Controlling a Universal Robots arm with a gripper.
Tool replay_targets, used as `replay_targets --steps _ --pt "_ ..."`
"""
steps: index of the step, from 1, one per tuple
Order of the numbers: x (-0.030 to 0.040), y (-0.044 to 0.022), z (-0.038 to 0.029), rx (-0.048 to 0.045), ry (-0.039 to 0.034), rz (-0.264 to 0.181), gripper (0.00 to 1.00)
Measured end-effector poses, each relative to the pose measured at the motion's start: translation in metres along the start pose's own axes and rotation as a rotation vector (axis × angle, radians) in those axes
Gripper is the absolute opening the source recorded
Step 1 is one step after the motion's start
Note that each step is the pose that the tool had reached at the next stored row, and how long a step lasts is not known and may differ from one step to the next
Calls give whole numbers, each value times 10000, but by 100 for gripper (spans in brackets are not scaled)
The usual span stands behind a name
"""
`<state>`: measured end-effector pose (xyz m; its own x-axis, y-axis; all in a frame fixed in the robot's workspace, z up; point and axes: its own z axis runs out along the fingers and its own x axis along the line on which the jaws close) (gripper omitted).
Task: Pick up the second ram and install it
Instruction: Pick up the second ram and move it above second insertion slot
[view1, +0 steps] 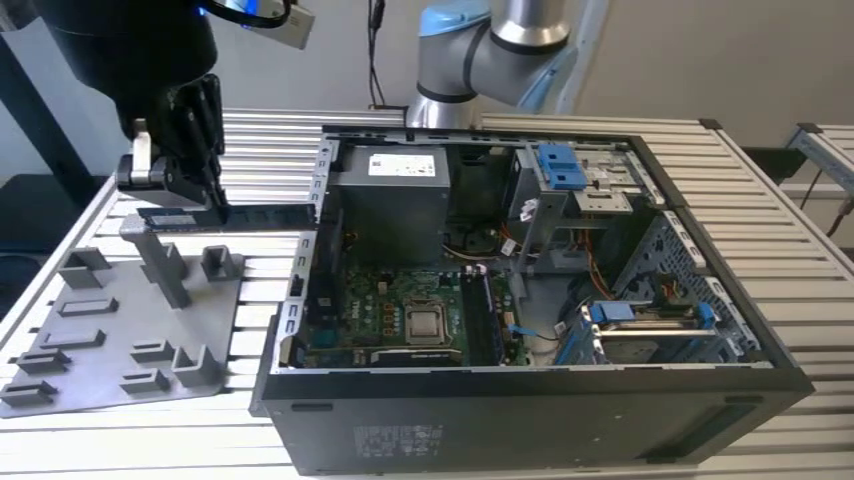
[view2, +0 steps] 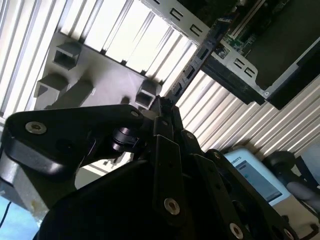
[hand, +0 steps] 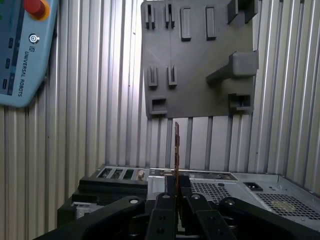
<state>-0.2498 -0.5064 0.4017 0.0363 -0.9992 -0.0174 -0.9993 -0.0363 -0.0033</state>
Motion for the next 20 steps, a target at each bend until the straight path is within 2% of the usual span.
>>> replay_targets --steps 20 --pt "22 -599 2 1 -1 1 14"
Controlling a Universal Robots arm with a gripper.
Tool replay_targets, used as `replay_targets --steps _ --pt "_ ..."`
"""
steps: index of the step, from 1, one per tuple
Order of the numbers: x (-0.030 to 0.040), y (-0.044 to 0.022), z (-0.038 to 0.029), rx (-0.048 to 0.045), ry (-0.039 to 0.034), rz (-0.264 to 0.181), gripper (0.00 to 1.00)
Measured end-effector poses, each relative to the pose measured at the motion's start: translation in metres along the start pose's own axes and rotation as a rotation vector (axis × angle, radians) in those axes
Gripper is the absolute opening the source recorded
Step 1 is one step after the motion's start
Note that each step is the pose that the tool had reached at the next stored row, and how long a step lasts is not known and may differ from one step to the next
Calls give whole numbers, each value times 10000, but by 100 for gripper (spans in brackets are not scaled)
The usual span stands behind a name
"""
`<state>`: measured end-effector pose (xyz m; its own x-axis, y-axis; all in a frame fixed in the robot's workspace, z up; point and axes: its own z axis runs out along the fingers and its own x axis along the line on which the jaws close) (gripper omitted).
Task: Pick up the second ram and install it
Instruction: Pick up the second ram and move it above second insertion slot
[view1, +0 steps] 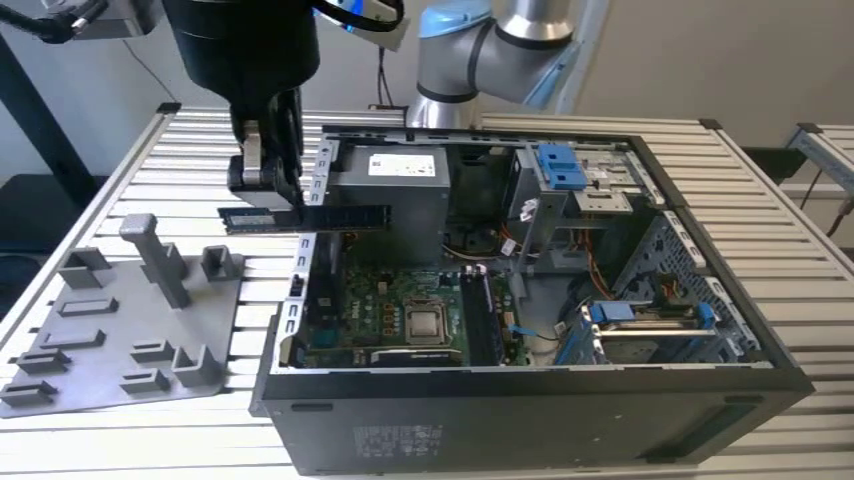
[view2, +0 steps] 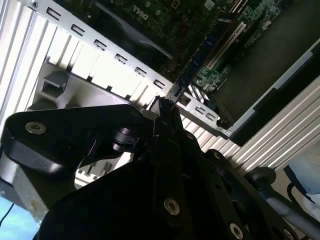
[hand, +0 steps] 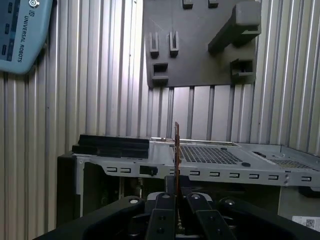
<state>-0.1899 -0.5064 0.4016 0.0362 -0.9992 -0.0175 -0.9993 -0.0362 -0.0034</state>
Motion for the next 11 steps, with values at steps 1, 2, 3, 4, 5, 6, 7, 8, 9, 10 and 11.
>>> replay_targets --steps 1,2,3,4,5,6,7,8,9,10,11 --pt "1 -35 0 -1 1 -1 14" --pt "3 -75 0 -1 0 -1 14" --pt "4 -117 0 -1 0 -1 14" --pt "6 -159 0 -1 1 -1 14" --pt "8 -200 0 -1 0 0 14" --pt "9 -241 1 0 0 -1 14" --pt "10 -282 1 0 0 -1 14" --pt "12 -322 1 0 0 -1 14" --pt "13 -364 1 -1 1 -1 14" --pt "15 -403 1 -1 1 -1 14" --pt "16 -444 1 -1 0 -1 14"
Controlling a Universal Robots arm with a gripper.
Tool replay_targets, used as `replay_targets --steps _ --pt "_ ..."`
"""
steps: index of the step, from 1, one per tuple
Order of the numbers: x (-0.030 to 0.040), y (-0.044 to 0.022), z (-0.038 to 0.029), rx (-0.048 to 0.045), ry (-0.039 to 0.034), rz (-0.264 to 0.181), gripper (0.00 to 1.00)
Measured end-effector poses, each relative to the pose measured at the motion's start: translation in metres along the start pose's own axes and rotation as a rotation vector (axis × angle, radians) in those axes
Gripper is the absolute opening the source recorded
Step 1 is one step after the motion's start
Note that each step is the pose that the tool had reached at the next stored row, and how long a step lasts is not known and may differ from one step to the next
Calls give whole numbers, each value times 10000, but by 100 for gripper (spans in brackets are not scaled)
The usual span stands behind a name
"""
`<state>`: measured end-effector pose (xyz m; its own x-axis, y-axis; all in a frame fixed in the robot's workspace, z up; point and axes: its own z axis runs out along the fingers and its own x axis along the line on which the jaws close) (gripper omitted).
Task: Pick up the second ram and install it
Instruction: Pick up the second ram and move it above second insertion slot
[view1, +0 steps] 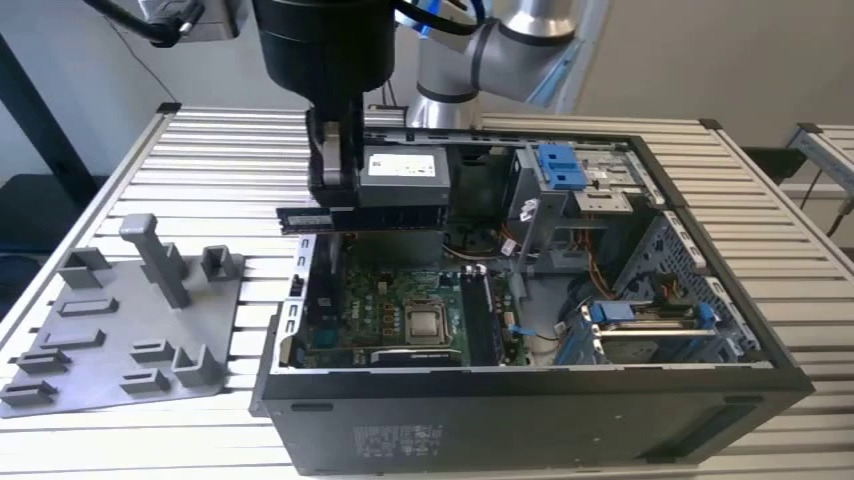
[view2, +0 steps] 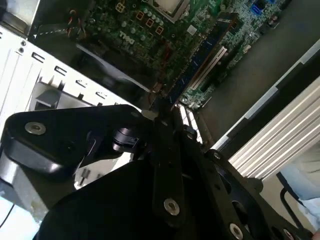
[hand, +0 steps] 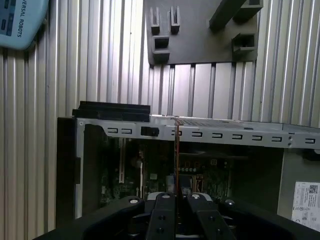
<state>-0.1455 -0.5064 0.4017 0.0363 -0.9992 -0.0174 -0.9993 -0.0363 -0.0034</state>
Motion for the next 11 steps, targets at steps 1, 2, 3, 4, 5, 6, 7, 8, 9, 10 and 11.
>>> replay_targets --steps 1,2,3,4,5,6,7,8,9,10,11 --pt "1 -41 0 0 0 0 14" --pt "3 -83 0 0 0 0 14" --pt "5 -127 0 -1 0 1 14" --pt "6 -172 1 -2 0 0 14" --pt "8 -217 1 -3 -1 0 14" --pt "10 -266 2 -4 -1 0 14" --pt "11 -306 2 -4 -1 0 14" --pt "13 -350 3 -4 -1 1 14" --pt "14 -389 3 -4 0 4 14" --pt "15 -424 4 -4 0 10 14" --pt "17 -454 5 -4 0 19 14"
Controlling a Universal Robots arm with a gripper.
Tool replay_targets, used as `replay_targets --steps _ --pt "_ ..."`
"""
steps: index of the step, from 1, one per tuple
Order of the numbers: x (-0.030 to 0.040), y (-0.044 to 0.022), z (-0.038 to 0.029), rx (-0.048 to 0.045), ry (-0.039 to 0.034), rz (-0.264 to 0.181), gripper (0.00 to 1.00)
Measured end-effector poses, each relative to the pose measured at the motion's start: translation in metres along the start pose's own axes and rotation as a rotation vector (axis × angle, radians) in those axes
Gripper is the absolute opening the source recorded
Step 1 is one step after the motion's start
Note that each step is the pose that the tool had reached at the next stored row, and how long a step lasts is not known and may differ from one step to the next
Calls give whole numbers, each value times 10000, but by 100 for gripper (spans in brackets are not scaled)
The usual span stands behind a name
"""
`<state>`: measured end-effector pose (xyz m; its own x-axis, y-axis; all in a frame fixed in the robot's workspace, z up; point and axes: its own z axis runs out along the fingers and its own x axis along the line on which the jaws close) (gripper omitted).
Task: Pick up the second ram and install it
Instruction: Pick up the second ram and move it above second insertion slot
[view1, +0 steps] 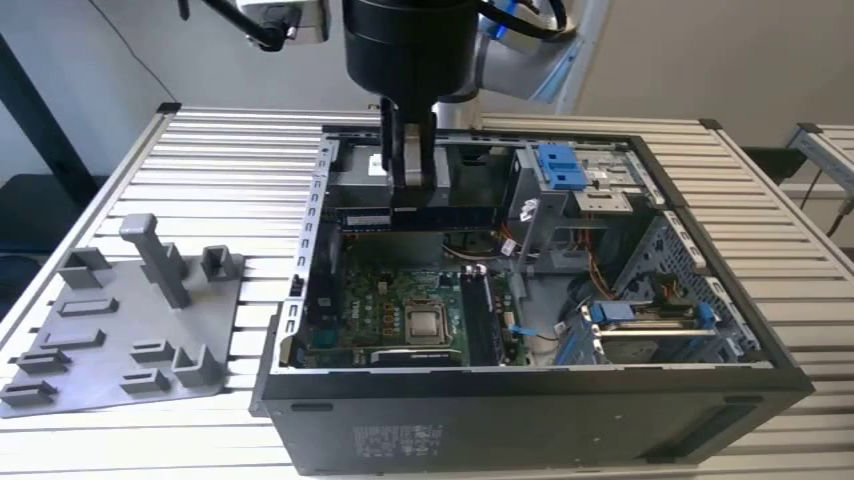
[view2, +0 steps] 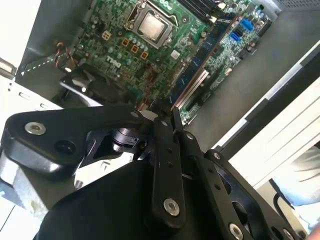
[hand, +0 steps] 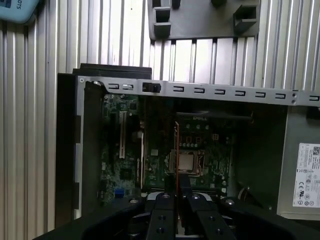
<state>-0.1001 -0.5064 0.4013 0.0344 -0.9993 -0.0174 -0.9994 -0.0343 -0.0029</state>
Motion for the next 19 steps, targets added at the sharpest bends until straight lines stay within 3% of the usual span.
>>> replay_targets --steps 5,19 --pt "4 -106 9 2 4 128 14" --pt "18 -499 24 6 9 318 14"
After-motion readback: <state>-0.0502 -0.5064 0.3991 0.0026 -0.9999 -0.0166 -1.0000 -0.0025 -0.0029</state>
